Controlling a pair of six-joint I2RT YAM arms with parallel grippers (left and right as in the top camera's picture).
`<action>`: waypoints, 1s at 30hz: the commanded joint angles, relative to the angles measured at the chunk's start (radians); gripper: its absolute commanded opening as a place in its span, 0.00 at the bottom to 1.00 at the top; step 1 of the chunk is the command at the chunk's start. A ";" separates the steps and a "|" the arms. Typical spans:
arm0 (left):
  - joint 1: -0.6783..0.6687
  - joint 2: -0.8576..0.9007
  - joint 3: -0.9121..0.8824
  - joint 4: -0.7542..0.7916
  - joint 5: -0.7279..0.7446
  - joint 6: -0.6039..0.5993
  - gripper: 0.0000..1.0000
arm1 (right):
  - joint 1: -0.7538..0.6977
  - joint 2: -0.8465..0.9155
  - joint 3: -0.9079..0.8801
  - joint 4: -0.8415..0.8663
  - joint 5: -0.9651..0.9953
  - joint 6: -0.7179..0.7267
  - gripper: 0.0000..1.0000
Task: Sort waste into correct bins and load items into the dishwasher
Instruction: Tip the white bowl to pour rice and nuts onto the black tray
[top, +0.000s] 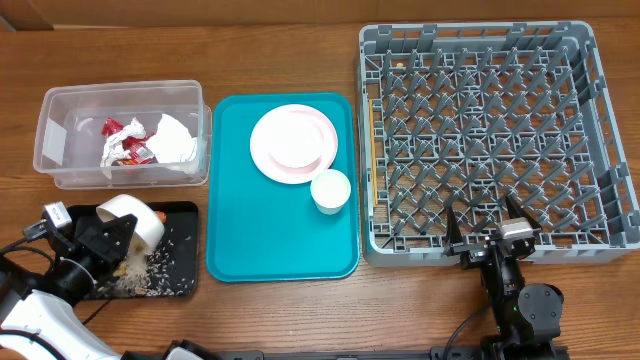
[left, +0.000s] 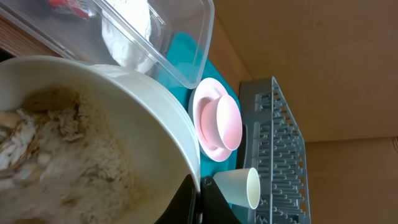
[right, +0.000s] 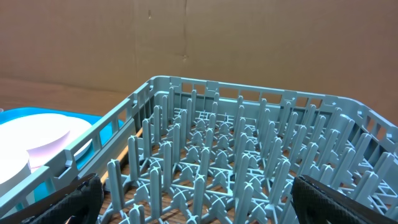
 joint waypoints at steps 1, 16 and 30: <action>0.006 -0.015 0.000 0.002 0.005 0.032 0.04 | -0.007 -0.011 -0.010 0.006 0.005 -0.003 1.00; 0.006 -0.015 0.000 -0.007 0.047 0.037 0.04 | -0.007 -0.011 -0.010 0.006 0.005 -0.003 1.00; 0.006 -0.015 0.000 -0.011 0.098 0.079 0.04 | -0.007 -0.011 -0.010 0.006 0.005 -0.003 1.00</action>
